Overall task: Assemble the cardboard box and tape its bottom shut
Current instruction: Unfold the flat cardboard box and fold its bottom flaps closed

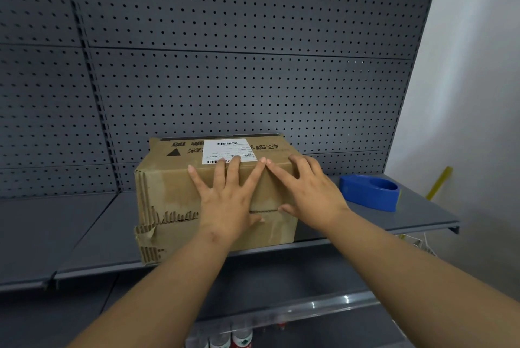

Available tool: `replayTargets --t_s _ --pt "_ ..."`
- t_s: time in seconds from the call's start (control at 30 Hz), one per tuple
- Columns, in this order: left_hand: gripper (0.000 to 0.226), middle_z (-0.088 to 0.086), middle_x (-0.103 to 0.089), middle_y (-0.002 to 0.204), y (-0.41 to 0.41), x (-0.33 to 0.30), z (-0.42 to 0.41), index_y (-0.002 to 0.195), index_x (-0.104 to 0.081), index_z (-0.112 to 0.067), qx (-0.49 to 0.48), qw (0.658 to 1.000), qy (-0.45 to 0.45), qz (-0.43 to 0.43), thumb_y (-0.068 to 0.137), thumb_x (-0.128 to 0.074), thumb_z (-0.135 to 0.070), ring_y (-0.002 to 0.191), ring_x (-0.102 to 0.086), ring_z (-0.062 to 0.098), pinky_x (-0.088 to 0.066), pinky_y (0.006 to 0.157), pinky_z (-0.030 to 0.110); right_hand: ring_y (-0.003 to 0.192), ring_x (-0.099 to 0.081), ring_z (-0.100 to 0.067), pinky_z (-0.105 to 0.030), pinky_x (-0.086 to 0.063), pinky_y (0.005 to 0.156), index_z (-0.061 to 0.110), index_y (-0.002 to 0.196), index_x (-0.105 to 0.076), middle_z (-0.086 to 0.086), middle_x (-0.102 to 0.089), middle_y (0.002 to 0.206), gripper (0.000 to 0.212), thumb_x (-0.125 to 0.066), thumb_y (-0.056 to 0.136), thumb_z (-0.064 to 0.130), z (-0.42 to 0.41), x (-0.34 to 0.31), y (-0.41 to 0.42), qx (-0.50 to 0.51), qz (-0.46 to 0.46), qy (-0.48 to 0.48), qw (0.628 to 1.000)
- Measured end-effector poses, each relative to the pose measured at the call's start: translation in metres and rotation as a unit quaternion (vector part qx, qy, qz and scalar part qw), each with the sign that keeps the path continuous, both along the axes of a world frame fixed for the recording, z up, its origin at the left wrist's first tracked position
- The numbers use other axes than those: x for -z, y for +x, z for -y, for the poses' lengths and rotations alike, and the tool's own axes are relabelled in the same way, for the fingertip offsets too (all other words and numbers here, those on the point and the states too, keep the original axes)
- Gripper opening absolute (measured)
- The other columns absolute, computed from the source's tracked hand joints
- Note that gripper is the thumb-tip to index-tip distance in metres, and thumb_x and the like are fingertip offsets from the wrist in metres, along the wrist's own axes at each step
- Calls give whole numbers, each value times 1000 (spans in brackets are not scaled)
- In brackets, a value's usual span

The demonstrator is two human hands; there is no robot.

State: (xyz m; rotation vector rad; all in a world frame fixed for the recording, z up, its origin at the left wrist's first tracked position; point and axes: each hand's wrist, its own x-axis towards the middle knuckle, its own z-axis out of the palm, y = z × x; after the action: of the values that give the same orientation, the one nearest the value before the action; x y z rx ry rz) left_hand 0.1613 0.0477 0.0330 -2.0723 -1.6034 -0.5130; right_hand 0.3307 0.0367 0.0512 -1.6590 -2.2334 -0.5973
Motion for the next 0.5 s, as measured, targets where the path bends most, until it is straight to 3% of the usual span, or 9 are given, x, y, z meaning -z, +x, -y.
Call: replayTargets --t_s 0.17,0.27,0.37,0.5 --pt "119 6 13 156 14 4 -1 129 38 -20 19 999 15 -33 71 -50 -74 142 18 27 26 98 61 138 -17 -28 -41 -37 106 33 147 0 -9 -23 148 96 -65 77 47 -1 0 7 -15 -19 -14 1000" --pt "119 7 11 156 18 3 -2 128 39 -21 29 999 17 -43 72 -52 -72 143 14 28 23 101 58 137 -22 -24 -40 -39 104 28 148 -9 -7 -25 148 82 -52 83 55 -2 -1 18 -24 -76 -4 997" --pt "119 8 11 156 20 2 -2 128 40 -22 21 998 15 -53 71 -51 -74 143 12 30 16 105 59 139 -19 -21 -39 -33 108 26 148 -13 -6 -25 150 63 -33 93 50 -7 2 33 -3 -167 1 986" --pt "120 8 8 156 24 0 -2 133 37 -21 5 998 12 -63 70 -49 -76 143 9 30 11 107 61 141 -17 -22 -39 -27 112 24 147 -13 -8 -24 151 58 -29 96 45 -19 12 60 49 -191 -3 980"
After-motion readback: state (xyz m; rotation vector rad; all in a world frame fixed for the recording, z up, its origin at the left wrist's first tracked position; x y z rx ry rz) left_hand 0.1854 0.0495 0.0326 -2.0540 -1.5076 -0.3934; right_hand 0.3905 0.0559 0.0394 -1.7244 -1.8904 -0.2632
